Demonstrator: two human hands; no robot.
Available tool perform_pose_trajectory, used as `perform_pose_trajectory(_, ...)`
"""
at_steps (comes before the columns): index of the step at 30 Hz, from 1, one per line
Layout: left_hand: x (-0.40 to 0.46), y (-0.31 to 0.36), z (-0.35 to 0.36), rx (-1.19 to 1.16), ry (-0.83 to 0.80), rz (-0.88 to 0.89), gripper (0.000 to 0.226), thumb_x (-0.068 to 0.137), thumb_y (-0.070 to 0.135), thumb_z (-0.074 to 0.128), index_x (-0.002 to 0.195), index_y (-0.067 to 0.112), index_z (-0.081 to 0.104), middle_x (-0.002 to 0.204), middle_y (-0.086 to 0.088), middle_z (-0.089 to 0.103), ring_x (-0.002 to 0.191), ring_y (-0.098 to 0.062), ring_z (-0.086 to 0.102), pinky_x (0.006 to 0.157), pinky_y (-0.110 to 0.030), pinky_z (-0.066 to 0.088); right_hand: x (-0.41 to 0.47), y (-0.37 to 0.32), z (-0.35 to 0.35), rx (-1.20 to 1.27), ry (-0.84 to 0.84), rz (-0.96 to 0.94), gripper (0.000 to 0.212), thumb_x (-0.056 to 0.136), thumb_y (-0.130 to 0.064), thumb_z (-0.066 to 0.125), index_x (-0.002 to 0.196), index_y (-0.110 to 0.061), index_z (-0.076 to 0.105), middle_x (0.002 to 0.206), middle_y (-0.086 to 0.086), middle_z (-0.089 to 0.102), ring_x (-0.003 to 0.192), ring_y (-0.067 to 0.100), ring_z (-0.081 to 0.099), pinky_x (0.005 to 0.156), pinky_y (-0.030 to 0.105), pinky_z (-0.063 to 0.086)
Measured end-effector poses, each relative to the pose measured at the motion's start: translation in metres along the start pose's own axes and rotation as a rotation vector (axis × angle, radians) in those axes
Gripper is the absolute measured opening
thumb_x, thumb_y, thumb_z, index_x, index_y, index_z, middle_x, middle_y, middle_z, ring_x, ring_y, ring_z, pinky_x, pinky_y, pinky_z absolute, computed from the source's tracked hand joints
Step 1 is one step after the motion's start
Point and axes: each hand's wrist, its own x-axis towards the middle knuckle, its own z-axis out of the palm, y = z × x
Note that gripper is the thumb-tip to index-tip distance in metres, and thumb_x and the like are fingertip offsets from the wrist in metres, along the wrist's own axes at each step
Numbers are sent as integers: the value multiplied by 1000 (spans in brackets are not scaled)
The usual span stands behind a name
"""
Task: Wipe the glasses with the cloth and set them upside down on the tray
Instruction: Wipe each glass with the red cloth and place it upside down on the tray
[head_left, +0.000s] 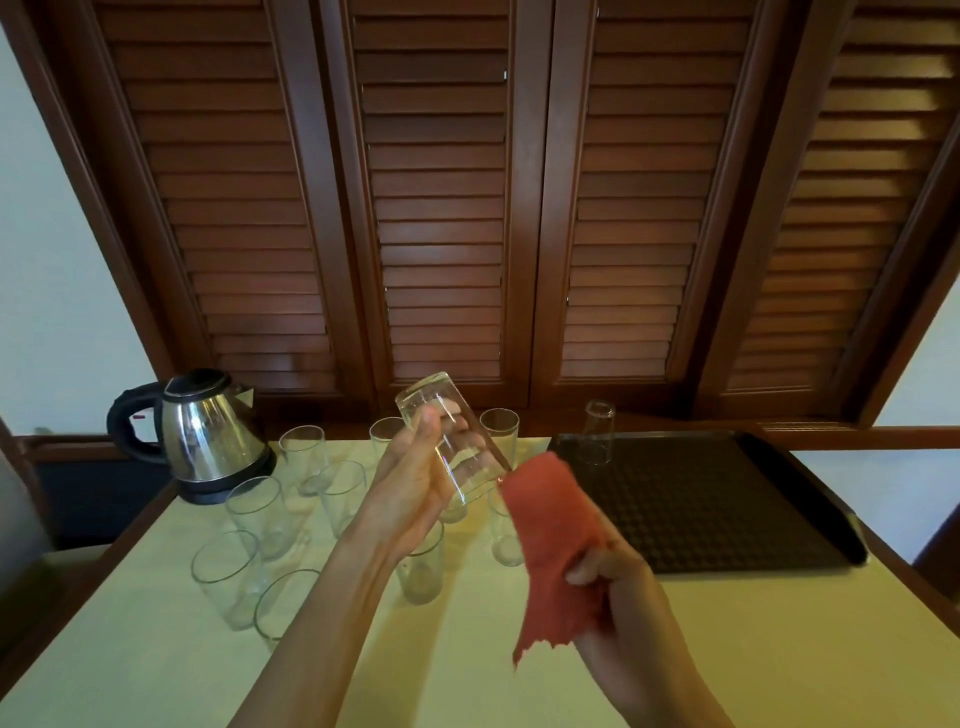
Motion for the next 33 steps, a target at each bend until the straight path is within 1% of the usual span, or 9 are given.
perform_pose_trajectory(3, -4, 1, 12, 0, 66, 2, 82, 63, 67, 79, 121, 10, 68, 101, -8, 71, 105, -30, 70, 88, -43, 64, 3, -1, 11, -216, 80, -274, 73, 75, 16, 43, 124, -31, 70, 105, 1, 75, 79, 17, 63, 59, 27, 52)
perform_pose_trajectory(5, -12, -1, 22, 35, 64, -25, 71, 74, 62, 66, 127, 14, 67, 111, -7, 75, 116, -30, 70, 92, -44, 61, 7, 2, 29, -435, -41, -465, 60, 94, 3, 45, 136, -38, 59, 132, -15, 66, 112, 14, 64, 87, 29, 55)
perform_pose_trajectory(8, -28, -14, 34, 176, -16, -21, 59, 98, 63, 43, 139, 27, 65, 132, -1, 73, 125, -18, 68, 99, -42, 57, 25, 3, 39, -944, -240, -645, 56, 100, -43, 40, 155, -35, 31, 163, -23, 27, 152, 1, 21, 125, 41, 23)
perform_pose_trajectory(11, -34, -11, 35, 240, -4, -42, 60, 101, 69, 30, 137, 38, 65, 134, 4, 72, 127, -17, 67, 103, -50, 56, 36, -9, 47, -1080, -261, -560, 61, 101, -59, 30, 158, -47, 12, 163, -33, 8, 154, 1, 13, 125, 50, 23)
perform_pose_trajectory(18, -37, -6, 28, 320, 18, -18, 62, 96, 77, 23, 121, 49, 73, 130, 3, 74, 128, -19, 66, 105, -51, 55, 28, 5, 49, -1303, -314, -703, 58, 106, -41, 26, 159, -34, 2, 164, -30, -13, 152, -4, -11, 126, 32, -2)
perform_pose_trajectory(23, -34, -3, 28, 276, -13, 37, 73, 95, 81, 14, 133, 48, 66, 137, 5, 70, 131, -16, 64, 102, -48, 56, 32, 1, 49, -1301, -390, -708, 59, 107, -40, 26, 161, -28, 6, 167, -23, -8, 154, 1, -9, 127, 47, 3)
perform_pose_trajectory(26, -36, -2, 24, 360, -124, -13, 78, 85, 89, 42, 132, 32, 69, 124, 1, 75, 110, -13, 72, 87, -42, 61, 34, -8, 44, -1143, -423, -584, 58, 105, -42, 29, 160, -40, 10, 166, -27, 3, 156, 8, 9, 124, 58, 20)
perform_pose_trajectory(28, -39, -4, 20, 490, -187, -34, 67, 70, 51, 82, 120, 9, 68, 114, -16, 72, 87, -19, 71, 76, -40, 60, 44, -30, 43, -975, -428, -386, 57, 102, -46, 33, 157, -41, 23, 162, -15, 29, 142, 17, 45, 113, 60, 39)
perform_pose_trajectory(33, -24, 7, 8, 887, -297, 20, 58, 57, 20, 86, 112, 22, 67, 102, 4, 70, 83, -19, 67, 67, -34, 56, 54, -69, 28, -1176, -614, -298, 65, 92, -21, 72, 149, -29, 42, 140, -8, 59, 127, 10, 60, 105, 35, 52)
